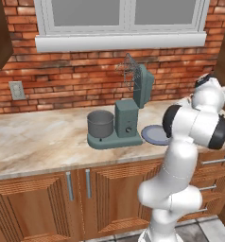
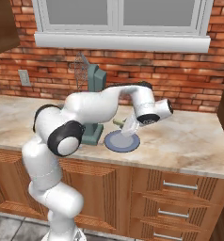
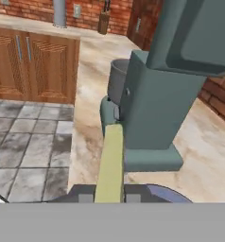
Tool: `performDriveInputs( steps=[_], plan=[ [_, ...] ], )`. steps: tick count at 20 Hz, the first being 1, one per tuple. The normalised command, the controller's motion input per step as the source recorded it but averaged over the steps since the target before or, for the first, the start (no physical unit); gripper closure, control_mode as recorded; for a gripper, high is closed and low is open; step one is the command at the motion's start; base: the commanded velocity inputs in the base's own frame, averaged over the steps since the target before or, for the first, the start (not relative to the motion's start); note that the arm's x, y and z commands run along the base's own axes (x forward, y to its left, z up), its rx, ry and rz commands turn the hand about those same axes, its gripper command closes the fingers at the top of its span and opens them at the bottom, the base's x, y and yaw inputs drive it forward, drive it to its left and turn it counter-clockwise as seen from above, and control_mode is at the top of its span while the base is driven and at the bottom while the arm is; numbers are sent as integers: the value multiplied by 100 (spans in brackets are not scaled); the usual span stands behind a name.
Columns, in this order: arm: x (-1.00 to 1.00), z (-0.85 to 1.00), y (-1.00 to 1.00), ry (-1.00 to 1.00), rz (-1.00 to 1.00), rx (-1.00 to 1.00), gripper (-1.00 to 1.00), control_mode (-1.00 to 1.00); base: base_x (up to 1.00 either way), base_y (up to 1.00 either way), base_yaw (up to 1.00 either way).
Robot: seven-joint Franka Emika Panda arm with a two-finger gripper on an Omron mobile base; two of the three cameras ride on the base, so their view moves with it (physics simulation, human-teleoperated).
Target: Add butter and sugar cubes to the stand mixer bowl and then turn on the stand mixer to begin making frosting.
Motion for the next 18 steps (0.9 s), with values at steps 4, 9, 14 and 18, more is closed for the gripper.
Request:
performDriveInputs(
  steps=[4, 9, 14, 18],
  plan=[
    [-91, 98, 62, -5, 0, -16, 100, -100, 0, 0, 0],
    [-89, 75, 87, 0, 0, -21, 100, -100, 0, 0, 0],
    [-86, 41, 98, 0, 0, -24, 100, -100, 0, 0, 0],
    [-50, 26, 100, 0, 0, -24, 100, -100, 0, 0, 0]
  ],
)
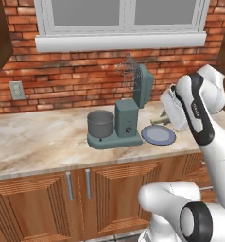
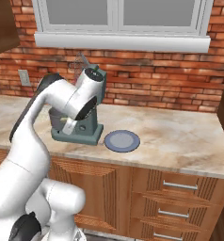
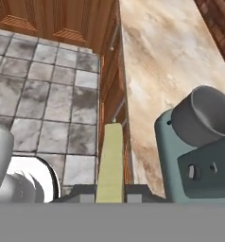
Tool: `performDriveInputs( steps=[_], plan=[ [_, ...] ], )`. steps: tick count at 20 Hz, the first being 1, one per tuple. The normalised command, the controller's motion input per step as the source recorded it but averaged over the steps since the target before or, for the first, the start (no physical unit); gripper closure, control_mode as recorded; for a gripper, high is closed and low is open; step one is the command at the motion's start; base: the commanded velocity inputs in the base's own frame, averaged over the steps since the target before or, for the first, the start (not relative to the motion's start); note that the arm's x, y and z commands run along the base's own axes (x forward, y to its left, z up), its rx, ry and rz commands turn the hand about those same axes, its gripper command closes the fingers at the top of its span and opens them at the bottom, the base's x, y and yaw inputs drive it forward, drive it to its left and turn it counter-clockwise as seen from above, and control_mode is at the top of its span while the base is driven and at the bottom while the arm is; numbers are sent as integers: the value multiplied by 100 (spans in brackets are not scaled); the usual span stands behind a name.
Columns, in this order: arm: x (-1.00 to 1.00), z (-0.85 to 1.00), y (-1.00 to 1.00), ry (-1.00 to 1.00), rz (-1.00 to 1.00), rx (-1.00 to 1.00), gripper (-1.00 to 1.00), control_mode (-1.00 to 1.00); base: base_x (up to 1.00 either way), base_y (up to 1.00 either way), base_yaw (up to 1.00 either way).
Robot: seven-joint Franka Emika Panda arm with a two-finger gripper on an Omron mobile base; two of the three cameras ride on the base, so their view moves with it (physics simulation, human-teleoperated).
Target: Add butter and sugar cubes to the stand mixer bowl and then turn on the stand mixer to begin making frosting.
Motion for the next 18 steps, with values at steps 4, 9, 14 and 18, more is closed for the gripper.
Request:
performDriveInputs(
  steps=[4, 9, 14, 18],
  plan=[
    [-9, 35, 98, 2, 0, -22, 100, -100, 0, 0, 0],
    [8, 23, 90, 0, -6, -22, 100, -100, 0, 0, 0],
    [63, 10, 54, 4, -14, -19, 100, -100, 0, 0, 0],
    [95, 0, 32, 15, -19, -20, 100, -100, 0, 0, 0]
  ],
)
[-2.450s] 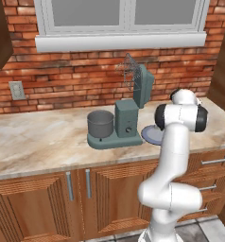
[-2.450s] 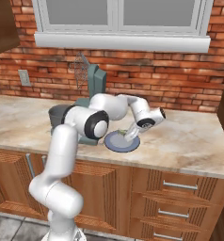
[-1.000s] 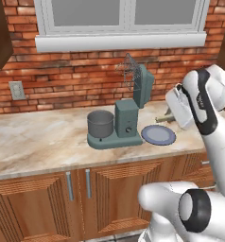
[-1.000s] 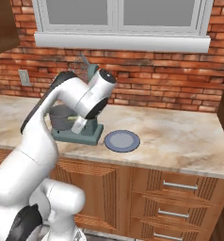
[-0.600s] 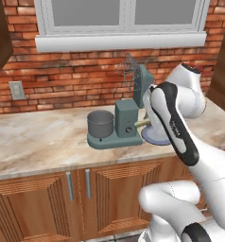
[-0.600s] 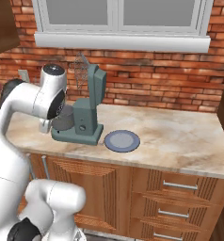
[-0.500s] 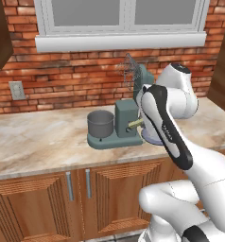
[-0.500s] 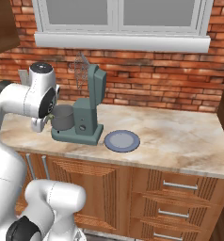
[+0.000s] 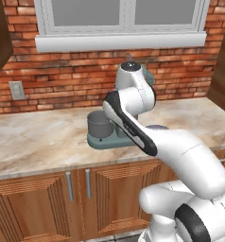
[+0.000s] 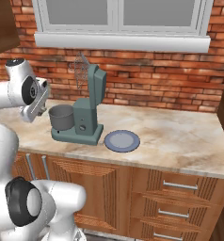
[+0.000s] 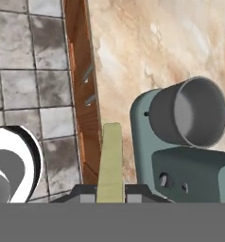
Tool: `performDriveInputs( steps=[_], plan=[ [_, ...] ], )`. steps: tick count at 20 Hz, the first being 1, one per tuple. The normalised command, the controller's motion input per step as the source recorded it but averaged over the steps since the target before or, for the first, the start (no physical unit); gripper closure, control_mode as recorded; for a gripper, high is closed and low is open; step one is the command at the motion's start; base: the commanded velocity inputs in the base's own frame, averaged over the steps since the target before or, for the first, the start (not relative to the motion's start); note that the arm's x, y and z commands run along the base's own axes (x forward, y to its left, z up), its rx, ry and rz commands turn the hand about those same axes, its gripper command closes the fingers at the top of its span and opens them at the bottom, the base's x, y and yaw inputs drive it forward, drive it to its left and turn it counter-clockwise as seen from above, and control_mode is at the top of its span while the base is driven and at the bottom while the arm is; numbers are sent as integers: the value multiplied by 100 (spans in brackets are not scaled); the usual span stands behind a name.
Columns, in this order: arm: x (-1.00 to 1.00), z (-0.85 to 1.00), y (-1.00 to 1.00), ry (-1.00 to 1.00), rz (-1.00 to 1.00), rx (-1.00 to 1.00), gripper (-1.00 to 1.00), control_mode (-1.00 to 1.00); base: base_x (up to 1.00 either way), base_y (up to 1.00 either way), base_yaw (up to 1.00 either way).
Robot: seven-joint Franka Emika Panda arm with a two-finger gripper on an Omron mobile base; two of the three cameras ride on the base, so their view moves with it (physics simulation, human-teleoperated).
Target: Add butter and sugar cubes to the stand mixer bowl and then turn on the stand mixer to begin making frosting.
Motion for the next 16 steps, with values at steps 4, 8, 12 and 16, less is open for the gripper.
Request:
performDriveInputs(
  steps=[4, 8, 12, 16],
  plan=[
    [86, 0, 15, 15, -17, -16, 100, -100, 0, 0, 0],
    [78, -4, 13, 15, -12, -13, 100, -100, 0, 0, 0],
    [67, -27, 1, 11, -5, -8, 100, -100, 0, 0, 0],
    [71, -59, 7, 8, 0, 0, 100, -100, 0, 0, 0]
  ],
)
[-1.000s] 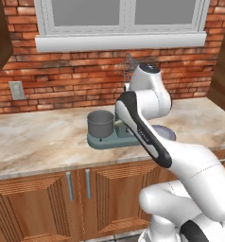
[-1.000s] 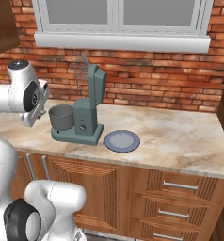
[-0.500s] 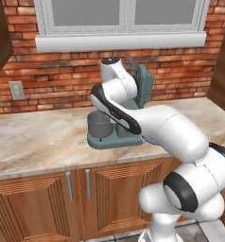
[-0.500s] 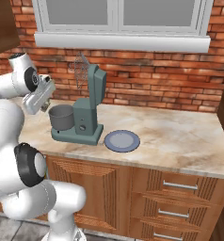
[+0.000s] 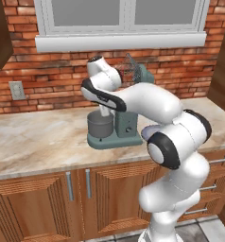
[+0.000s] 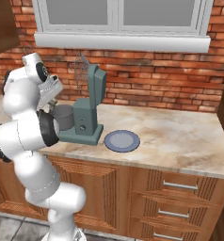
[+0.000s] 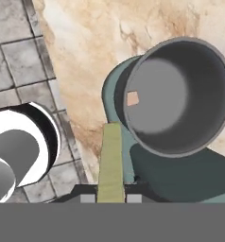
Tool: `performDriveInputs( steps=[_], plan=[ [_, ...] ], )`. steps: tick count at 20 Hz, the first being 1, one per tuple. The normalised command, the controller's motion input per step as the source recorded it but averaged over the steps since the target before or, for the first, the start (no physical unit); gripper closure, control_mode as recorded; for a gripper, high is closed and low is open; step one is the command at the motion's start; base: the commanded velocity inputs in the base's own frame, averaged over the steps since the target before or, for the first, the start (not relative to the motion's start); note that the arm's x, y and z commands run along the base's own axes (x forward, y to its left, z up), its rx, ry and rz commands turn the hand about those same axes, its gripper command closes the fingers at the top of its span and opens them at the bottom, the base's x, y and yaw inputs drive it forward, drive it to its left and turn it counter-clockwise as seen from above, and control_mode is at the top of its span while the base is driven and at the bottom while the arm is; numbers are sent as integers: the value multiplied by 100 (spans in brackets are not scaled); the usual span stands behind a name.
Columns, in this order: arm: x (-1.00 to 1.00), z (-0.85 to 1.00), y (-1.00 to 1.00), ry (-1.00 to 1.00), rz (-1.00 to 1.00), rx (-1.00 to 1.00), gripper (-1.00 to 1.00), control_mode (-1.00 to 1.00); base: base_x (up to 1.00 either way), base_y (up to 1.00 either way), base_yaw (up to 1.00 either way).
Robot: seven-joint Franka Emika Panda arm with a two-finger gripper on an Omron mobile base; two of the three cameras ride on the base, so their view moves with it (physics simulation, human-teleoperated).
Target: Add butter and sugar cubes to the stand mixer bowl and then turn on the stand mixer to begin making frosting.
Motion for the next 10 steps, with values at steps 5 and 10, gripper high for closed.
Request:
performDriveInputs(
  steps=[5, 10],
  plan=[
    [67, -65, 9, 4, 6, 5, 100, -100, 0, 0, 0],
    [62, -38, 23, 0, 5, 3, 100, -100, 0, 0, 0]
  ],
)
